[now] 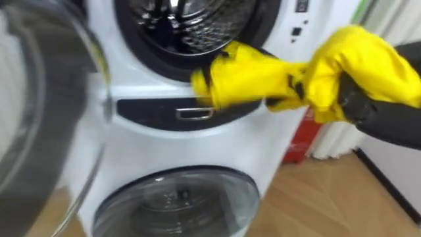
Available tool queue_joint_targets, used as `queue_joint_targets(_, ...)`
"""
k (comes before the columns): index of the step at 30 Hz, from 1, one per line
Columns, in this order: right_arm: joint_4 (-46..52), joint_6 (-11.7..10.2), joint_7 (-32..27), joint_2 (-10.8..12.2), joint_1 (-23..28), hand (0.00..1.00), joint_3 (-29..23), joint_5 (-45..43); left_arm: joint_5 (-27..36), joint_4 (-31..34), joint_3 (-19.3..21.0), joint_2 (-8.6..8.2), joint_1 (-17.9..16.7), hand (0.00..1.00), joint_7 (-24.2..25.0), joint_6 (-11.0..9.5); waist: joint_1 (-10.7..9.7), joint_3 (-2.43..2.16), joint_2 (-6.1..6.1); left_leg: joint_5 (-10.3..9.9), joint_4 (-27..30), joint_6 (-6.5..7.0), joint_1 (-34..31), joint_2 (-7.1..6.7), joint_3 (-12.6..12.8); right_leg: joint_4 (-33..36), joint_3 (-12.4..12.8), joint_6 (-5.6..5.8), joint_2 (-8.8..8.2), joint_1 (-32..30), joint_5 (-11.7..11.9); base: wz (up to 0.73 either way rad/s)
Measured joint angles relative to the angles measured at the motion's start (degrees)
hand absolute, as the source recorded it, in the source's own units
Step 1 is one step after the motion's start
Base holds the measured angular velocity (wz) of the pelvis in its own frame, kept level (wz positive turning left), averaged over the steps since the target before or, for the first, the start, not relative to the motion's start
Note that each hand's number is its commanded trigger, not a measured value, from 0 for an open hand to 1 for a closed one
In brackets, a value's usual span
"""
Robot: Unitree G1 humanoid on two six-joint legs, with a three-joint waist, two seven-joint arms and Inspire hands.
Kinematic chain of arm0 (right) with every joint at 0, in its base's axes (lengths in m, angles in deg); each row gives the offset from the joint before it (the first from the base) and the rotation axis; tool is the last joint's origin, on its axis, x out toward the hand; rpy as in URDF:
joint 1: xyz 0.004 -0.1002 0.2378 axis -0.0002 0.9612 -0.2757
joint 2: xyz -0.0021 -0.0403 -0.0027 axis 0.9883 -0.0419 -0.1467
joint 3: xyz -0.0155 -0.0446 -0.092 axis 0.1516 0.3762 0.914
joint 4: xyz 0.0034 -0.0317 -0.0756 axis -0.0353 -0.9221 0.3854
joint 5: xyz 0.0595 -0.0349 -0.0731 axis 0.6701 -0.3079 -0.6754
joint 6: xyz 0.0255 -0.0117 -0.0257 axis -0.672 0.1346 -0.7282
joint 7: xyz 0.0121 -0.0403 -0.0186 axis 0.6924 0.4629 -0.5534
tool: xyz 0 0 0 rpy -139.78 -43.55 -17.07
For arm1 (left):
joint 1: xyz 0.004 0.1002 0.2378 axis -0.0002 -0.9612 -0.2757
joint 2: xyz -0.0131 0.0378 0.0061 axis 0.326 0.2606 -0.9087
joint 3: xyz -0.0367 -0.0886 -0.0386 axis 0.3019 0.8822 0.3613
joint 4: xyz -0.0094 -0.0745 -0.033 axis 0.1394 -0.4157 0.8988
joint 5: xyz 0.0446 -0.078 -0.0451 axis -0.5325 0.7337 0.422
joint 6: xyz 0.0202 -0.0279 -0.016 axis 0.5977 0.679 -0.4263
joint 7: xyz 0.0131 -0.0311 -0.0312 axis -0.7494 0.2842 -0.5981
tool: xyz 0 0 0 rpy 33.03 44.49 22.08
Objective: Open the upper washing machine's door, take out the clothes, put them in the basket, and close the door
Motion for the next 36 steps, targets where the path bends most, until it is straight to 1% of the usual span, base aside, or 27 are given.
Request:
queue_joint_targets(2,-0.01,0.0,0.0,0.0,0.75,1.0,-1.76,-0.68,-0.06,-0.06,-0.01,0.45,0.08,0.0,0.01,0.0,-1.23,0.01,-0.03,-0.38,-0.33,-0.34,0.63,0.4,2.22,0.54,1.68,-0.03,0.77,-0.63,0.02,-0.62)
queue_joint_targets(3,-0.03,0.02,0.08,0.01,1.06,1.0,-2.18,-0.77,0.18,-0.09,0.0,0.71,0.39,0.0,0.05,0.0,-2.01,0.17,0.01,-0.64,-0.36,-0.58,1.09,0.7,3.82,1.03,2.89,-0.04,1.3,-1.11,0.02,-0.71)
queue_joint_targets(4,-0.01,0.02,0.47,0.01,1.23,1.0,-2.74,-0.73,0.19,-0.38,0.03,0.86,0.98,0.0,0.19,-0.04,-2.89,0.12,-0.06,-0.95,-0.34,-0.82,1.33,0.99,5.5,1.05,3.45,-0.31,1.76,-1.61,0.2,-0.73)
queue_joint_targets(5,0.0,0.02,0.56,0.01,1.23,1.0,-3.03,-0.72,0.19,-0.57,0.06,0.93,1.34,0.0,0.34,-0.04,-3.16,0.13,-0.04,-1.08,-0.33,-0.91,1.38,1.12,6.38,1.08,3.76,-0.44,1.99,-1.86,0.29,-0.69)
queue_joint_targets(6,0.13,0.12,0.57,0.14,2.59,1.0,-4.79,-0.73,0.14,-1.09,0.15,1.27,3.38,0.0,0.83,-0.04,-2.9,0.03,0.08,-1.39,-0.13,-1.15,1.6,1.42,7.73,1.12,4.33,-0.62,2.4,-2.04,0.41,-0.42)
queue_joint_targets(7,0.13,0.27,0.59,0.12,2.87,1.0,-5.36,-0.75,0.15,-1.12,0.18,1.42,4.02,0.0,1.08,-0.26,-2.93,0.0,0.01,-1.45,-0.17,-1.24,1.91,1.53,8.07,1.31,4.47,-0.65,2.6,-2.02,0.43,-0.46)
queue_joint_targets(8,0.16,0.31,1.09,0.12,2.76,1.0,-6.18,-0.78,0.09,-1.08,0.08,1.46,4.73,0.0,1.61,-1.21,-3.1,0.04,0.0,-1.62,-0.32,-1.5,2.52,1.73,9.13,1.9,5.57,-0.75,3.2,-2.1,0.48,-0.41)
queue_joint_targets(9,0.35,0.31,1.25,0.11,2.75,1.0,-7.03,-0.5,0.07,-1.07,-0.26,1.5,5.56,0.0,2.19,-1.52,-3.44,0.03,-0.03,-1.94,-0.12,-1.73,2.71,2.26,10.29,1.9,5.79,-1.05,3.51,-2.13,0.68,-0.53)
queue_joint_targets(10,0.39,0.31,1.84,0.11,2.83,1.0,-7.93,0.15,0.12,-0.98,-0.44,1.41,5.94,0.0,2.58,-1.54,-3.87,0.03,-0.06,-2.11,0.25,-1.93,2.94,2.46,11.55,1.82,6.21,-1.29,3.79,-2.19,0.91,-0.42)
queue_joint_targets(11,0.4,0.31,2.16,0.11,2.9,1.0,-8.38,0.24,0.11,-0.98,-0.51,1.33,6.01,0.0,2.69,-1.53,-4.06,0.03,-0.05,-2.21,0.48,-2.04,2.95,2.57,11.89,1.84,6.59,-1.35,3.99,-2.27,1.02,-0.48)
queue_joint_targets(13,0.4,0.32,2.28,0.19,3.4,1.0,-8.84,0.9,0.17,-0.94,-1.14,1.28,6.35,0.0,2.84,-1.31,-4.23,-0.04,0.05,-2.35,0.68,-2.36,3.37,3.01,14.13,1.85,8.58,-1.5,4.85,-2.67,1.59,-0.53)
queue_joint_targets(15,0.43,0.38,2.32,1.09,5.03,1.0,-8.12,0.79,0.18,-1.01,-2.46,1.47,6.27,0.0,2.84,-0.47,-4.63,0.02,0.11,-2.32,1.4,-2.86,3.47,3.61,16.06,1.69,10.61,-1.75,5.54,-3.04,2.59,-0.55)
queue_joint_targets(20,-3.13,0.4,2.38,4.84,7.55,1.0,-6.51,0.59,0.01,-1.12,-6.18,1.52,6.6,0.0,3.6,0.24,-6.35,-0.03,0.76,-2.67,2.82,-3.36,2.95,4.45,18.19,1.83,12.59,-1.99,6.64,-4.04,3.42,-0.29)
queue_joint_targets(21,-5.48,0.51,2.38,5.34,7.64,1.0,-4.85,0.34,0.01,-1.11,-7.5,1.55,6.84,0.0,3.67,0.55,-6.32,-0.15,1.22,-2.71,2.83,-3.44,2.88,4.5,19.44,1.93,13.76,-1.93,7.17,-4.76,3.6,-0.44)
queue_joint_targets(22,-7.68,0.76,2.48,5.54,7.72,1.0,-2.96,-0.14,0.13,-1.17,-8.88,1.45,7.04,0.0,3.79,0.91,-6.38,-0.21,2.08,-2.8,2.86,-3.56,2.7,4.61,20.33,1.67,14.74,-1.9,7.31,-5.0,4.2,-0.48)
queue_joint_targets(23,-8.72,0.77,2.58,5.85,7.83,1.0,-2.13,-0.32,0.23,-1.17,-9.51,1.42,7.17,0.0,3.82,1.07,-6.46,-0.27,2.49,-2.81,2.88,-3.57,2.43,4.59,20.72,1.77,15.06,-1.86,7.41,-5.48,4.32,-0.33)
queue_joint_targets(24,-10.51,0.78,2.93,6.78,8.31,1.0,-0.98,-0.42,0.21,-1.23,-10.48,1.39,7.73,0.0,3.8,1.22,-6.81,-0.14,3.04,-2.8,2.85,-3.57,1.98,4.49,20.96,1.91,15.27,-1.8,7.42,-6.08,4.42,-0.16)
queue_joint_targets(25,-12.17,0.79,3.1,7.7,9.15,1.0,-0.14,-0.57,0.22,-1.3,-11.35,1.38,8.25,0.0,3.82,1.21,-7.13,0.02,3.85,-2.79,2.84,-3.56,1.51,4.39,21.06,1.95,15.35,-1.78,7.42,-6.69,4.45,-0.09)
queue_joint_targets(26,-13.54,0.77,3.22,7.88,9.16,1.0,0.66,-0.85,0.22,-1.34,-11.87,1.41,8.31,0.0,3.81,1.22,-7.47,0.04,4.37,-2.79,2.9,-3.55,1.3,4.34,21.05,1.92,15.35,-1.77,7.39,-6.89,4.45,-0.06)
queue_joint_targets(28,-20.35,0.69,3.79,8.02,9.13,1.0,2.61,-3.19,0.21,-1.24,-14.13,1.4,8.8,0.0,3.98,1.17,-8.19,-0.19,6.22,-2.85,2.84,-3.48,0.32,4.19,21.05,1.84,15.84,-1.73,7.6,-8.03,4.46,-0.11)
queue_joint_targets(29,-22.21,0.7,3.8,8.25,9.11,1.0,2.81,-3.56,0.24,-1.27,-14.63,1.4,8.94,0.0,4.05,1.14,-8.13,-0.2,6.6,-2.86,2.78,-3.47,0.16,4.16,21.05,1.87,16.03,-1.72,7.66,-8.31,4.46,-0.15)
queue_joint_targets(30,-25.25,0.79,3.69,9.22,9.15,1.0,2.98,-3.93,0.38,-1.53,-15.05,1.3,8.94,0.0,4.27,1.03,-7.93,-0.08,7.52,-2.86,2.71,-3.47,-0.24,4.14,21.0,1.93,16.35,-1.7,7.77,-8.82,4.45,-0.13)
queue_joint_targets(31,-27.31,0.76,3.44,10.17,9.14,1.0,3.35,-4.0,0.55,-1.46,-15.66,1.25,9.46,0.0,4.38,0.98,-7.93,-0.15,8.67,-2.86,2.78,-3.47,-1.14,4.14,20.86,1.93,16.47,-1.69,7.78,-9.64,4.44,-0.09)
queue_joint_targets(32,-28.24,0.66,3.28,10.51,9.14,1.0,3.64,-4.13,0.54,-1.49,-16.05,1.25,9.59,0.0,4.43,0.93,-8.04,-0.23,9.21,-2.86,2.86,-3.47,-1.58,4.13,20.82,1.93,16.5,-1.69,7.75,-10.03,4.44,-0.07)
queue_joint_targets(34,-34.09,-0.15,2.07,10.89,8.99,1.0,4.82,-4.11,0.5,-1.37,-16.33,1.2,10.13,0.0,4.53,0.88,-8.14,-0.04,10.67,-2.84,2.84,-3.46,-2.78,4.11,20.97,2.02,16.54,-1.69,7.78,-11.31,4.44,0.0)
queue_joint_targets(35,-35.76,-0.14,1.72,10.9,8.8,1.0,5.09,-4.12,0.56,-1.42,-16.55,1.21,10.27,0.0,4.52,0.72,-8.08,-0.07,11.04,-2.84,2.82,-3.46,-3.11,4.09,20.86,2.07,16.53,-1.68,7.81,-11.73,4.43,0.0)
queue_joint_targets(36,-38.42,-0.13,1.43,11.06,8.08,1.0,5.19,-4.51,0.38,-1.42,-17.06,1.19,10.32,0.0,4.66,0.27,-8.08,-0.03,11.96,-2.83,2.89,-3.46,-3.79,4.07,20.88,2.08,16.54,-1.66,7.78,-12.4,4.42,0.0)
